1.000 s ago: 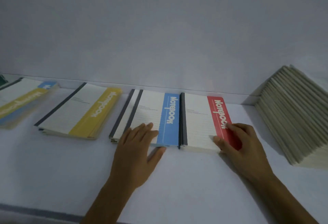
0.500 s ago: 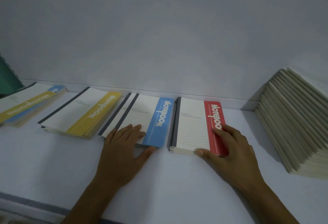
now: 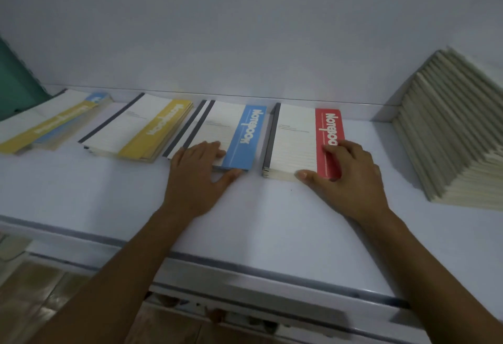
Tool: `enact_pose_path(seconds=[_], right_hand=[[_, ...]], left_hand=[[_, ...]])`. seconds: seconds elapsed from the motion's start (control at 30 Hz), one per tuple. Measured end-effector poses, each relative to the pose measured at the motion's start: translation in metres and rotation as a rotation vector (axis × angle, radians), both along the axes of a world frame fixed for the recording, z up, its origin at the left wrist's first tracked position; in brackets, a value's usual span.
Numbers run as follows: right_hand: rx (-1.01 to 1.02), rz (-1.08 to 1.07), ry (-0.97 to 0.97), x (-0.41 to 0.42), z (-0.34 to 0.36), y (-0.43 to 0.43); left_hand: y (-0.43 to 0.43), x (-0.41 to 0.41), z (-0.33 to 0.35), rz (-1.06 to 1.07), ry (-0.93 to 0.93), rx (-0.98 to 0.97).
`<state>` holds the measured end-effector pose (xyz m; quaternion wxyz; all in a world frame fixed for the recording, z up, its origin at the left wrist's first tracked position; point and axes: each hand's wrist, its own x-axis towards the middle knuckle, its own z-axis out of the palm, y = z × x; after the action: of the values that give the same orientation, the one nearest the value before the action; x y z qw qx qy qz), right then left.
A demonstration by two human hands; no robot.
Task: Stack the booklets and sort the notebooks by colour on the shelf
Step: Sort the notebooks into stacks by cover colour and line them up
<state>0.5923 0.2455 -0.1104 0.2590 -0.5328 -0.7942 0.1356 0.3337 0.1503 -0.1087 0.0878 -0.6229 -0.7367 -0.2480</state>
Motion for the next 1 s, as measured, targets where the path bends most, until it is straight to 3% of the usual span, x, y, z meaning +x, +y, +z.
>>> enact_pose_path(seconds=[0.1,0.27,0.4,0.53,0.7,1.0], right_hand=[[-0.044,0.028,0.096,0.001,0.012,-0.011],[0.088,-0.028,0.245,-0.016,0.025,-0.058],[0.086,0.077,0.324,-0.067,0.028,-0.115],[0.039,0.142,0.425,-0.146,0.033,-0.166],[-0.002,0.239,0.532,-0.259,0.028,-0.236],[0.019,0.374,0.478,-0.399,0.036,-0.287]], left_hand=[[-0.004,0.003,0.005,-0.013,-0.022,0.020],[-0.014,0.009,0.017,-0.111,-0.020,0.134],[-0.043,-0.006,0.027,-0.160,-0.033,0.106],[-0.116,-0.086,0.036,-0.133,0.121,0.142],[-0.218,-0.197,0.030,0.087,-0.093,0.230],[-0.295,-0.288,0.025,0.129,-0.185,0.319]])
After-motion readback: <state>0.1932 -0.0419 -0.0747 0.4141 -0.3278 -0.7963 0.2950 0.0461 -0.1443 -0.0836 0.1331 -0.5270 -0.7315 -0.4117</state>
